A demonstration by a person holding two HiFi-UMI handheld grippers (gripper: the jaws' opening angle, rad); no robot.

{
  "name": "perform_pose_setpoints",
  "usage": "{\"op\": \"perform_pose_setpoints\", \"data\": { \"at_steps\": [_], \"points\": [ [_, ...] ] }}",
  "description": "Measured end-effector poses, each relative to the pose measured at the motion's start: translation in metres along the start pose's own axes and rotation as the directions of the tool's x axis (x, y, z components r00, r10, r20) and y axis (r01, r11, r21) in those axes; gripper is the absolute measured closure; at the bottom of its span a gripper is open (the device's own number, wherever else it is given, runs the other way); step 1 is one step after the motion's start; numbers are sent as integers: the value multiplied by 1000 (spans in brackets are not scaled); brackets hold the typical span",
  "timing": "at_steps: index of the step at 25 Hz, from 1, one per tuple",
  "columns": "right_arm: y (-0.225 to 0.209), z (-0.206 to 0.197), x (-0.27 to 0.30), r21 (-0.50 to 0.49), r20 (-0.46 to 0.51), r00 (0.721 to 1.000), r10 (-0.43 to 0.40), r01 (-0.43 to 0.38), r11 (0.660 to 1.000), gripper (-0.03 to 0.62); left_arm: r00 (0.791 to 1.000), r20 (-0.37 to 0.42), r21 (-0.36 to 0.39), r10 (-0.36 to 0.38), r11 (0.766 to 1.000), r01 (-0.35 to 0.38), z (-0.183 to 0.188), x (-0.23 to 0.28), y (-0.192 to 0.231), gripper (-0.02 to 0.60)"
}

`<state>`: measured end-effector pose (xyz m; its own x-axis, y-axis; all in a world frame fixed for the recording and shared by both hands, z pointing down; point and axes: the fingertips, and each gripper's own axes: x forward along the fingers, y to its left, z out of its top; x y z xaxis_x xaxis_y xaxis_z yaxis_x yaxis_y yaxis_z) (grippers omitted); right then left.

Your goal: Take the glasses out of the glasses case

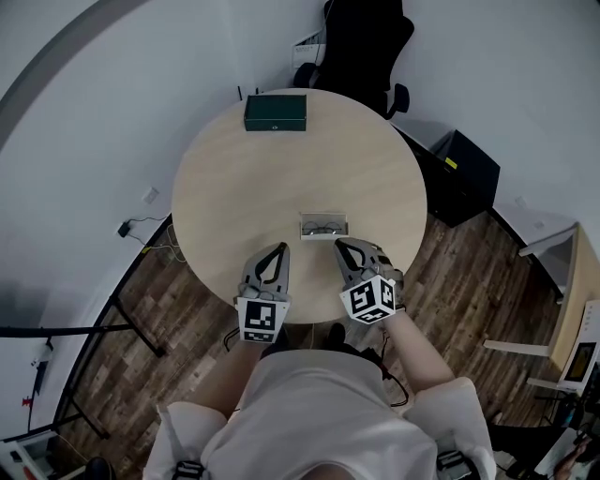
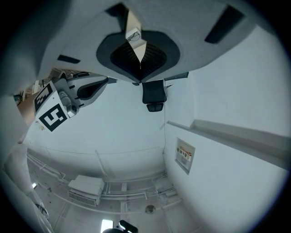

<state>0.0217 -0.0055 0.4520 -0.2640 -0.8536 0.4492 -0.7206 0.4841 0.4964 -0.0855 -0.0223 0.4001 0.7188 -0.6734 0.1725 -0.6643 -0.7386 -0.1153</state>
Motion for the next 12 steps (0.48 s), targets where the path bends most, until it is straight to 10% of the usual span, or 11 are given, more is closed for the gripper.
{"op": "perform_pose_setpoints", "data": {
  "at_steps": [12],
  "points": [
    [35, -74, 68, -363, -321, 933, 160, -278, 889, 580, 998, -37, -22, 44, 999, -45, -15, 3, 12, 572]
  ]
}}
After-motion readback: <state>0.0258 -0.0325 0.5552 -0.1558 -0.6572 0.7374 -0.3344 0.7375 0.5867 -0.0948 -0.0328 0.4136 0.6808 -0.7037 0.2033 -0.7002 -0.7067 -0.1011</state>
